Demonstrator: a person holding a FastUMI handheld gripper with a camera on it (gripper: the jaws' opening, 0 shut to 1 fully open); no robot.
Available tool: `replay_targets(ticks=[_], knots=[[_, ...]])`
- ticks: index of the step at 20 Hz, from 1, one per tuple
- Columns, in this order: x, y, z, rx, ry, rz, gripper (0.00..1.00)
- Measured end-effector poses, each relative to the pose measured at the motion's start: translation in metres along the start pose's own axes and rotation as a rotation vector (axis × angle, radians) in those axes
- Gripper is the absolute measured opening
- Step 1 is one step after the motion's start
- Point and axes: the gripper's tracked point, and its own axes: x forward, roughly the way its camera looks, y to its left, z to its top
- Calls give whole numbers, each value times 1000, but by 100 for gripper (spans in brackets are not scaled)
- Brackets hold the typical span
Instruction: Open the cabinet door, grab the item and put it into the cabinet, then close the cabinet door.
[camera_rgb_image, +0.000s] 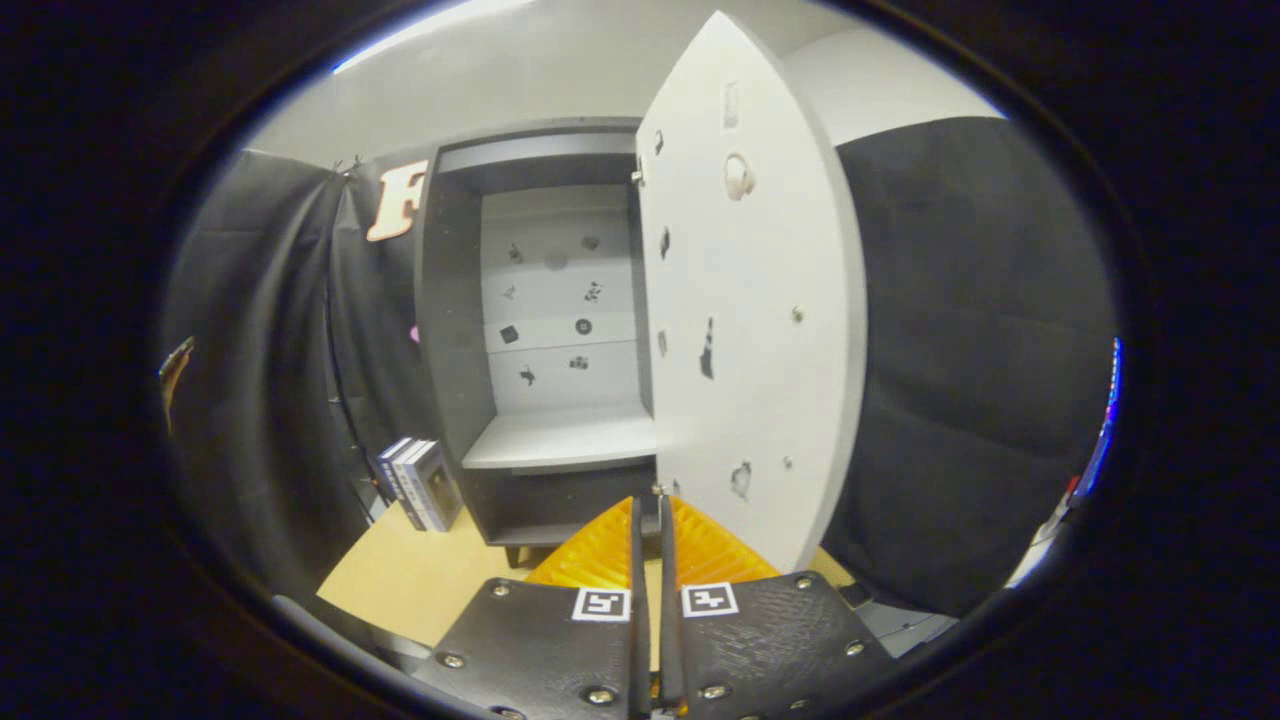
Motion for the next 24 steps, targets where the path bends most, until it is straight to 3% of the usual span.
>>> replay_targets(ticks=[4,7,12,24], knots=[[24,30,-42,-36,72,63,6],[44,44,-86,-71,159,104,19],[65,70,-134,-85,273,180,19],[98,115,-181,-155,374,315,19]])
